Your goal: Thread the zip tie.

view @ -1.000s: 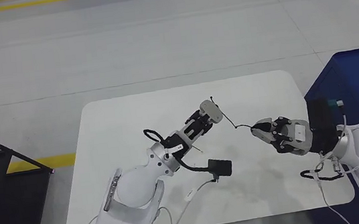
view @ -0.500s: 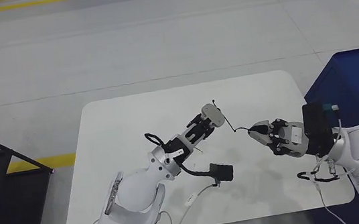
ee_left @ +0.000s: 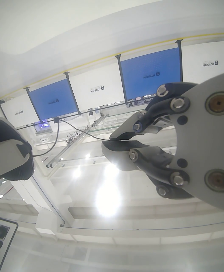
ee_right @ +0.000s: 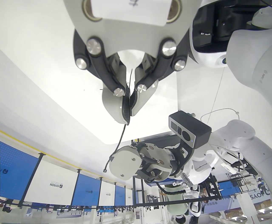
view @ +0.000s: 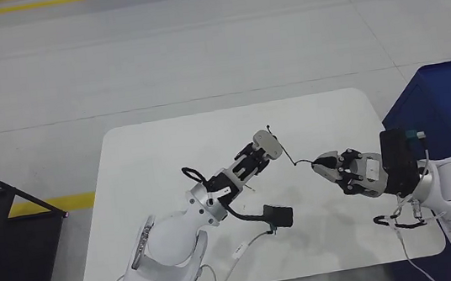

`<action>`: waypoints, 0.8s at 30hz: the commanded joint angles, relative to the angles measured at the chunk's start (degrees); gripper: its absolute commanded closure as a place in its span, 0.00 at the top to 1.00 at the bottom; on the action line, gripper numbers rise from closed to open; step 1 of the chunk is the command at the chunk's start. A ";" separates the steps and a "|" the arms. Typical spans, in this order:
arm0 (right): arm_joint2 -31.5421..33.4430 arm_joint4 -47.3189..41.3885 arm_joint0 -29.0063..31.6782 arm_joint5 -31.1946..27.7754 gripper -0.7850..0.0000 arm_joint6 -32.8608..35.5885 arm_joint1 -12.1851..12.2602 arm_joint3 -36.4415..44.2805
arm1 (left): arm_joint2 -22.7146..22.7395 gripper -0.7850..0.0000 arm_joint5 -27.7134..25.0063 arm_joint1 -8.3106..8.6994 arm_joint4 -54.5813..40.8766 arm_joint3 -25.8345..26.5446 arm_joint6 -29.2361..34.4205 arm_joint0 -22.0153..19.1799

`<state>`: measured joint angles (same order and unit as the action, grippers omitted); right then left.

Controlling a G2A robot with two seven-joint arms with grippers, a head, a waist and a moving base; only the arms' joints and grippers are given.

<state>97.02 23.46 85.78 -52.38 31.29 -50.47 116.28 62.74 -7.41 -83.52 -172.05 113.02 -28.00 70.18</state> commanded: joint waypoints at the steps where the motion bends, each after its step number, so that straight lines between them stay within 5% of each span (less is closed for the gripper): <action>1: 0.00 0.00 0.00 0.00 0.00 0.00 0.00 0.00 | 0.00 0.00 0.00 0.00 0.00 0.00 0.00 0.00; 17: -0.05 0.04 0.05 0.24 0.00 -0.12 -0.01 0.01 | 0.00 0.00 0.00 0.00 0.00 0.00 0.00 0.00; 24: 0.28 10.83 -0.78 -0.76 0.00 -8.64 -0.70 -0.21 | 0.00 0.00 0.00 0.00 0.00 0.00 0.00 0.00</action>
<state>97.30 31.98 85.04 -52.80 24.96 -51.00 116.14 62.74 -7.41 -83.52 -172.05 113.02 -28.00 70.18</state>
